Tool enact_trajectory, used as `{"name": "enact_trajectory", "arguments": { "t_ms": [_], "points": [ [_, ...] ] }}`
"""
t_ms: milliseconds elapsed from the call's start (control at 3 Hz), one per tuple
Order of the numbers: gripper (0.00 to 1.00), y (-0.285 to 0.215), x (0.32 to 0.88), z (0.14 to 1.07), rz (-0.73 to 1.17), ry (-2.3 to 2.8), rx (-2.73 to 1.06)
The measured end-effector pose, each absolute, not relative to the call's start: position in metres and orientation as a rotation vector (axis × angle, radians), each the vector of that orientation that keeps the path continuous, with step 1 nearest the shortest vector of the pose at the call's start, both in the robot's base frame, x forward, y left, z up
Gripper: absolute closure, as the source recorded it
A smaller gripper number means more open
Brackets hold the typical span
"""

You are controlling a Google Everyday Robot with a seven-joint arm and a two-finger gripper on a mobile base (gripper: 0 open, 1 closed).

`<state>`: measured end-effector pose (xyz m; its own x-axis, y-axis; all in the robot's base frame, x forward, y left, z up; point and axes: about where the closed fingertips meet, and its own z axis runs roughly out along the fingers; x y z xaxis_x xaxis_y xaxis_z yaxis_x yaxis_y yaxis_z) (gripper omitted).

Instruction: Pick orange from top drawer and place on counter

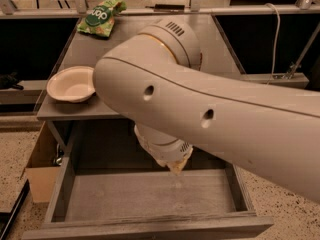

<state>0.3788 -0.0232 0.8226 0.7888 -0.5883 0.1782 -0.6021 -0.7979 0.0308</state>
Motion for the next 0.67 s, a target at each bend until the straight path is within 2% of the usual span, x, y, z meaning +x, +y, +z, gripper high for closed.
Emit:
{"name": "enact_trajectory", "arguments": {
  "t_ms": [333, 667],
  "points": [
    [0.0, -0.023, 0.3789, 0.8227, 0.246, -0.963, 2.89],
    [0.0, -0.023, 0.3789, 0.8227, 0.246, -0.963, 2.89]
  ]
}}
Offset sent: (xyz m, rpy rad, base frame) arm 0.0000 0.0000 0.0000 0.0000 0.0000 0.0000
